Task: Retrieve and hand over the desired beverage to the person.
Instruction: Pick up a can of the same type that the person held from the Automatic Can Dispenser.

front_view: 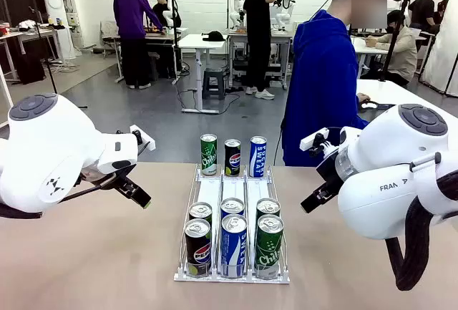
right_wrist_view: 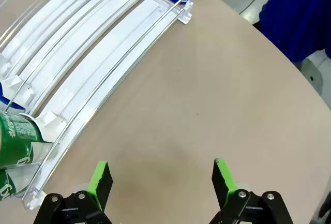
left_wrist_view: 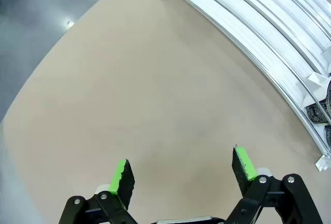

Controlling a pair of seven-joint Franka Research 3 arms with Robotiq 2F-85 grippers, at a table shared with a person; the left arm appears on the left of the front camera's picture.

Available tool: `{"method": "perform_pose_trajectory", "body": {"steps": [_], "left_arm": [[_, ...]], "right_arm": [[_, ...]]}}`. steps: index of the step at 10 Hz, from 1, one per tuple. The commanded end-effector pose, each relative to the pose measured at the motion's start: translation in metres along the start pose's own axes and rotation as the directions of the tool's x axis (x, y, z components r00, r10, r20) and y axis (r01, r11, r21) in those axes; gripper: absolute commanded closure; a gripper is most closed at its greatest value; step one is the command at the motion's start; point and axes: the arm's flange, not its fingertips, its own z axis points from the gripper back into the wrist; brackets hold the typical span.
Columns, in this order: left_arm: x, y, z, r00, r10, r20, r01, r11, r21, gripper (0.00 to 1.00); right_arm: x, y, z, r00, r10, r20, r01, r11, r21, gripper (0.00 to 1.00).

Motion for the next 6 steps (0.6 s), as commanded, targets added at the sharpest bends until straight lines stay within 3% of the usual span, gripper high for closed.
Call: {"method": "perform_pose_trajectory", "body": {"steps": [1, 6], "left_arm": [[0.0000, 0.0000, 0.0000, 1.000, 0.000, 0.000, 0.000, 1.000, 0.000, 0.00], [0.0000, 0.0000, 0.0000, 1.000, 0.000, 0.000, 0.000, 1.000, 0.000, 0.00]], "right_arm": [[0.0000, 0.0000, 0.0000, 1.000, 0.000, 0.000, 0.000, 1.000, 0.000, 0.00], [0.0000, 0.0000, 0.0000, 1.000, 0.000, 0.000, 0.000, 1.000, 0.000, 0.00]]}}
